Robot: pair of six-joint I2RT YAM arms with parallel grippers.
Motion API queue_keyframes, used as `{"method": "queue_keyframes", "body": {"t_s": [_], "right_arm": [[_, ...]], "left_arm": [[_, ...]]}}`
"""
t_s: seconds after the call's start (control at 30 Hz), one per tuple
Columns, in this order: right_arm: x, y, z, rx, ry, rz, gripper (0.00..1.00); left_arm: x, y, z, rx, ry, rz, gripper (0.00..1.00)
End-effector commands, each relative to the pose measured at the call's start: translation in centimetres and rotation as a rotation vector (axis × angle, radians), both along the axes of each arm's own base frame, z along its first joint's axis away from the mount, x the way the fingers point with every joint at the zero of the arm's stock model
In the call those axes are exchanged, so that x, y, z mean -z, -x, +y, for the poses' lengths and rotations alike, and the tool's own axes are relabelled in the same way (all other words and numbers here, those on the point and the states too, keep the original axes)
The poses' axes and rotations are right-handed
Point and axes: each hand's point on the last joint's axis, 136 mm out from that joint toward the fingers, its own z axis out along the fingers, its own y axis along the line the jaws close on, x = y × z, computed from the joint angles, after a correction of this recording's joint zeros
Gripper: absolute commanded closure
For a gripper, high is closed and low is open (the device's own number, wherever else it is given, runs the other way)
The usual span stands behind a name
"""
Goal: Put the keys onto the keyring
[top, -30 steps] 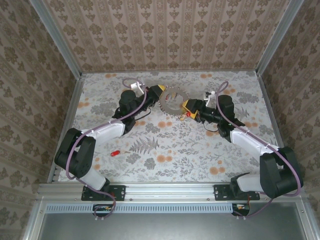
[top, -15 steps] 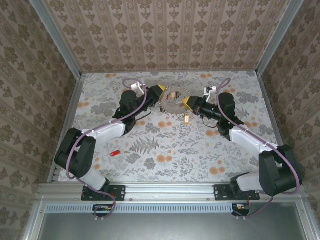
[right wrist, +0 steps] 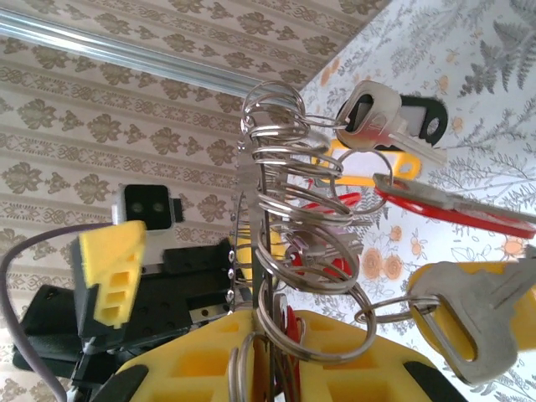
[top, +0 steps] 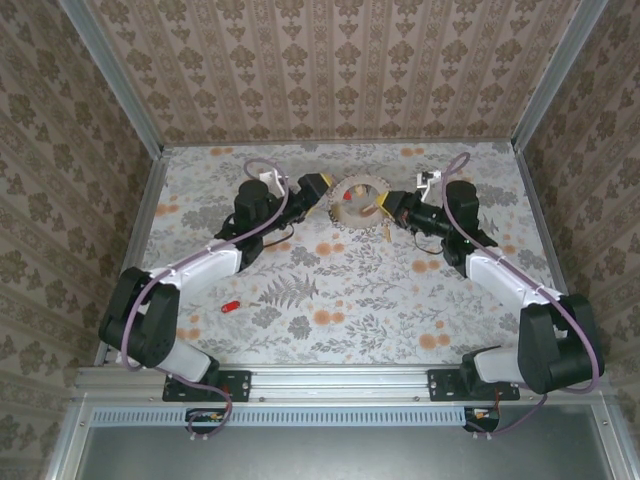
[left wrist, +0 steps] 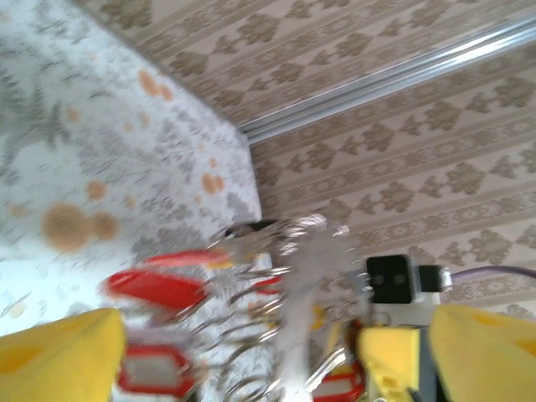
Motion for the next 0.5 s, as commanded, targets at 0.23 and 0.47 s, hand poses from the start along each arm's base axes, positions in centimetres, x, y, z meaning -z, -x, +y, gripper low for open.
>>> {"method": "queue_keyframes", "body": {"t_s": [0.23, 0.47], "right_arm": [[-6.0, 2.5, 1.2, -0.226, 0.079, -0.215, 0.93], [-6.9, 4.0, 2.0, -0.373, 0.120, -0.278, 0.93]], "left_arm": [[-1.6, 2.9, -1.4, 0.288, -0.164, -0.107, 0.01], [-3.7, 3.9, -2.5, 0.417, -0.085, -0.160, 0.20]]}}
